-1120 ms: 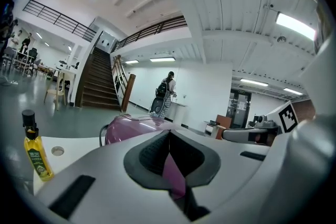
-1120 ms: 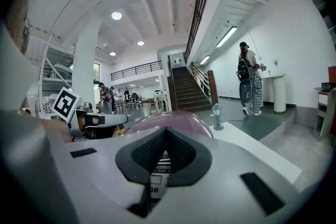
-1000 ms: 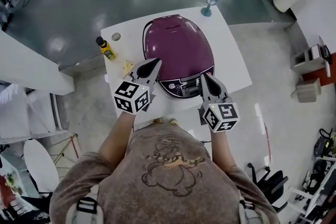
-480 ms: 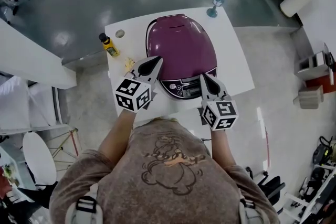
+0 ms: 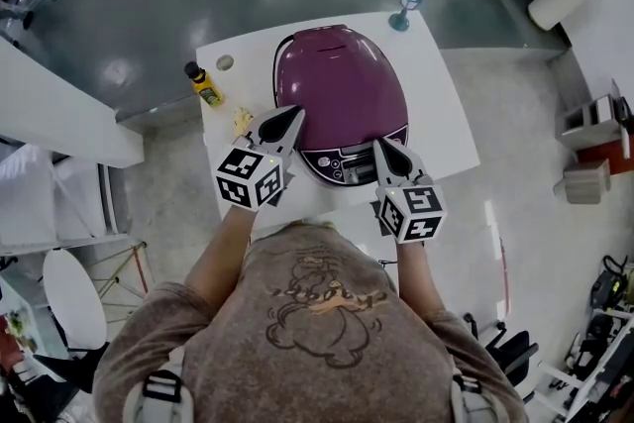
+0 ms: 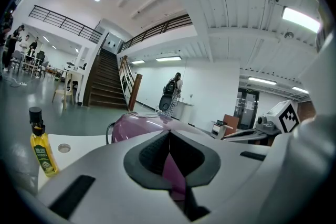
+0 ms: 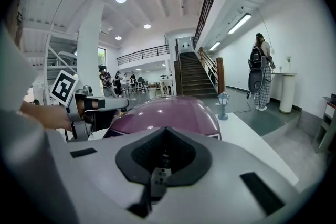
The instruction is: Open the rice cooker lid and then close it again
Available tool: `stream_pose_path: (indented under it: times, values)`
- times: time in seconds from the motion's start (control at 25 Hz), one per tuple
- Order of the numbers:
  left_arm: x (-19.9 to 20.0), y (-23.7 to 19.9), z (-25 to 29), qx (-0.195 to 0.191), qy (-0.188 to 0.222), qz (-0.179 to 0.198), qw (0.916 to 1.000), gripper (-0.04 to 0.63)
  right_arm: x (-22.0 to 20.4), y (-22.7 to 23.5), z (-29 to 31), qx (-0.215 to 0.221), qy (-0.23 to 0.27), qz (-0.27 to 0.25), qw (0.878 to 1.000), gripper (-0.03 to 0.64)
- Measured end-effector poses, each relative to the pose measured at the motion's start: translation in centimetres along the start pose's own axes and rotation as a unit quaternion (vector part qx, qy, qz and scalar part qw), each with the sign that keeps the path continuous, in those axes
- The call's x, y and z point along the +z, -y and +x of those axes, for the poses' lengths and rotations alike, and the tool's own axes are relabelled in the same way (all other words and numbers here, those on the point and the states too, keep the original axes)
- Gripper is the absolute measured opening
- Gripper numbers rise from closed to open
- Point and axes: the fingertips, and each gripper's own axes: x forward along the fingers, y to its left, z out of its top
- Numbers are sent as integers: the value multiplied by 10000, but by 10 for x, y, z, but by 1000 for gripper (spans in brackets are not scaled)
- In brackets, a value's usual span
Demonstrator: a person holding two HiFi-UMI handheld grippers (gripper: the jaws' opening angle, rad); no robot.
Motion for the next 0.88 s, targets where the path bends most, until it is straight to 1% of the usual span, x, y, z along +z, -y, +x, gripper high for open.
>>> stream_pose_path:
  times: [0.12,0.56,0.88]
  values:
    - [-1,0,0,-1,-6,-16,10000,21,0,-1,0,-18,-12,-72,10000,5]
    - [-5,1,0,52,-17,-21,10000,23,-1,-1,0,61,-110,-66,9999,3]
    - [-7,1,3,47,-75,46,9999,22,-2,-1,1,56,-179,-108,9998,3]
